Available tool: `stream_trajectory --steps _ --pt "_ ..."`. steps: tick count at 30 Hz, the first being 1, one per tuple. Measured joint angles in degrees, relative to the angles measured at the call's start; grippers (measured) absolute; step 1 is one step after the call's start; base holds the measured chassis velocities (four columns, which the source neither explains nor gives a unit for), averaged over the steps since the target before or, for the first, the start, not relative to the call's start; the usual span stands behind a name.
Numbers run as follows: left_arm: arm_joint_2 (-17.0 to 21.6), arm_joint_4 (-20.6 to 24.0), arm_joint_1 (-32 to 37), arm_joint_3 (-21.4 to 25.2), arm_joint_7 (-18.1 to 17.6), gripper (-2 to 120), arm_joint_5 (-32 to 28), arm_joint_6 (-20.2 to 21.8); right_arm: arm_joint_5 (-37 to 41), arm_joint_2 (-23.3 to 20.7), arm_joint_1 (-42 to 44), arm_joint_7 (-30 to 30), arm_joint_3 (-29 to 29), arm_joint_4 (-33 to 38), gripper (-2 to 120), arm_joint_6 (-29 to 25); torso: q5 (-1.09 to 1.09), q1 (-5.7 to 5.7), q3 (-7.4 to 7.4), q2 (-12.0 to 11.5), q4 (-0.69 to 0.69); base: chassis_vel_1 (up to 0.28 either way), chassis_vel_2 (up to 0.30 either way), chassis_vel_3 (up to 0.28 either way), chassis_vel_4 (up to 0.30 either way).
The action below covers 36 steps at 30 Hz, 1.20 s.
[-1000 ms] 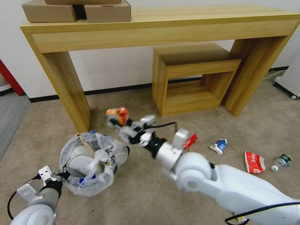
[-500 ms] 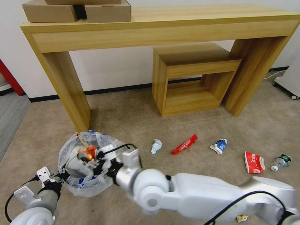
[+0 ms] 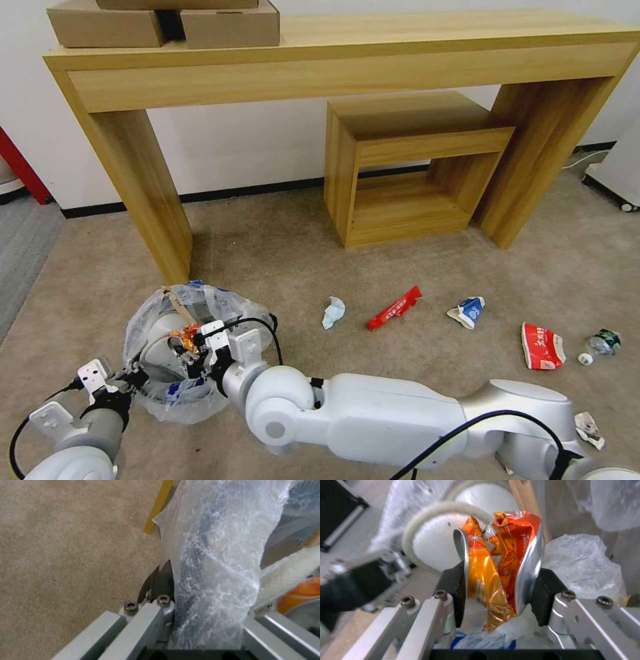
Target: Pick up the trash bin and place the garbage on the floor into it.
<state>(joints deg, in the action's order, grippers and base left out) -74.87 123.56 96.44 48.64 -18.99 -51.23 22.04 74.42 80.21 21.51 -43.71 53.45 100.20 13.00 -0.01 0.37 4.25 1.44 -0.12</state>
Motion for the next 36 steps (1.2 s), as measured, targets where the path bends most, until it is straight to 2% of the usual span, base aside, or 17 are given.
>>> stream_trajectory --steps 9,12,15,16,19,20,23,28,31,32,36 --pt "-0.5 -0.1 0.3 -0.1 0.3 0 0.6 -0.3 0.4 0.9 0.1 -2.8 0.0 -0.5 37 1.7 0.01 0.0 0.0 0.0 0.0 0.0 0.0 0.0 0.0" --pt "-0.6 -0.1 0.3 -0.3 0.4 0 0.7 -0.3 0.5 0.8 0.4 -3.0 -0.3 0.0 44 2.0 0.01 0.0 0.0 0.0 0.0 0.0 0.0 0.0 0.0" --pt "-0.5 -0.2 0.2 -0.3 0.4 0 0.7 -0.3 -0.1 -0.2 0.9 -2.7 -0.7 1.3 58 2.0 0.01 0.0 0.0 0.0 0.0 0.0 0.0 0.0 0.0" --pt "-0.5 -0.2 0.2 -0.3 0.4 0 0.7 -0.3 -0.1 -0.2 0.9 -2.7 -0.7 1.3 58 2.0 0.01 0.0 0.0 0.0 0.0 0.0 0.0 0.0 0.0" --pt "-0.3 -0.5 0.2 -0.2 0.4 0 0.7 -0.3 -0.4 -1.7 0.9 -2.0 -1.5 3.4 74 2.2 0.02 0.0 0.0 0.0 0.0 0.0 0.0 0.0 0.0" --pt "-0.3 -0.5 0.2 -0.2 0.4 0 0.7 -0.3 -0.4 -1.7 0.9 -2.0 -1.5 3.4 74 2.2 0.02 0.0 0.0 0.0 0.0 0.0 0.0 0.0 0.0" --pt "-0.3 -0.6 -0.1 -0.2 0.3 0 0.7 -0.3 -0.9 -3.0 0.9 -1.7 -2.0 5.0 88 2.2 0.02 0.0 0.0 0.0 0.0 0.0 0.0 0.0 0.0" --pt "-0.6 -0.6 -0.1 -0.4 0.3 0 0.7 -0.3 -2.2 -3.8 1.6 -0.4 -3.3 6.2 98 1.5 0.01 0.0 0.0 0.0 0.0 0.0 0.0 0.0 0.0" --pt "-0.8 -0.6 0.1 -0.4 0.3 0 0.9 -0.2 -7.2 -4.4 3.1 4.4 -6.6 6.5 100 -2.3 0.02 0.0 0.0 0.0 0.0 0.0 0.0 0.0 0.0" --pt "-0.8 -0.6 0.1 -0.4 0.3 0 0.9 -0.2 -7.2 -4.4 3.1 4.4 -6.6 6.5 100 -2.3 0.02 0.0 0.0 0.0 0.0 0.0 0.0 0.0 0.0" --pt "-0.6 -0.4 0.4 -0.3 0.3 0 0.9 -0.2 -13.8 -5.8 5.5 13.9 -12.9 6.9 100 -9.3 0.02 0.0 0.0 0.0 0.0 0.0 0.0 0.0 0.0"
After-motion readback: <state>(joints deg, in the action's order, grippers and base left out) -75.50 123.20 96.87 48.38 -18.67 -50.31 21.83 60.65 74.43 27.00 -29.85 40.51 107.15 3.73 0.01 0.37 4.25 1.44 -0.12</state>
